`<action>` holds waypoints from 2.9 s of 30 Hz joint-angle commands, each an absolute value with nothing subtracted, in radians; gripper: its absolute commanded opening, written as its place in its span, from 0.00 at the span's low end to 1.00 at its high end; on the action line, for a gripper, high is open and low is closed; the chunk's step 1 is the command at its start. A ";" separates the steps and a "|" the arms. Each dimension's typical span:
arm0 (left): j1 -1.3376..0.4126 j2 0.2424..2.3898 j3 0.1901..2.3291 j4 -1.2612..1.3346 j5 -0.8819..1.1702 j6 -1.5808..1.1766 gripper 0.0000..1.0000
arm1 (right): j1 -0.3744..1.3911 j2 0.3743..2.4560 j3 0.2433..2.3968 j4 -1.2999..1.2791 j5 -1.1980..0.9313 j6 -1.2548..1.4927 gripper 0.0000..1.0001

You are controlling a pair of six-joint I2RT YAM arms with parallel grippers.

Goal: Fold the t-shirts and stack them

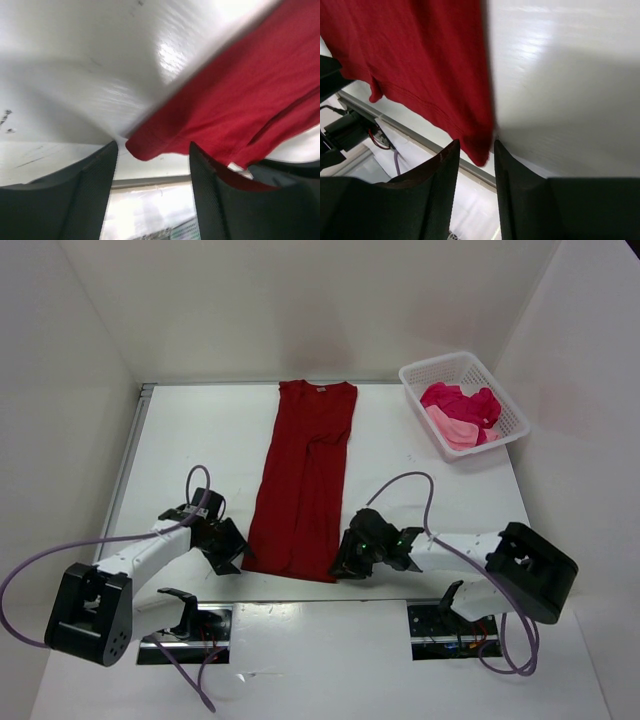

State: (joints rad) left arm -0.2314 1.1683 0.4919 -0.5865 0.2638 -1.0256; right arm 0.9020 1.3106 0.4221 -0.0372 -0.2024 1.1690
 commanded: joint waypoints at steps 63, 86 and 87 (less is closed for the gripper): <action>-0.176 1.488 1.060 -0.379 0.319 -0.876 0.01 | 0.399 1.546 1.054 -0.399 -0.213 0.661 0.00; -0.140 2.008 1.477 -0.151 0.295 -0.865 0.49 | 0.288 2.089 1.624 -0.394 -0.205 0.532 0.29; -0.130 1.987 1.467 -0.134 0.295 -0.865 0.53 | 0.288 2.077 1.624 -0.394 -0.206 0.532 0.31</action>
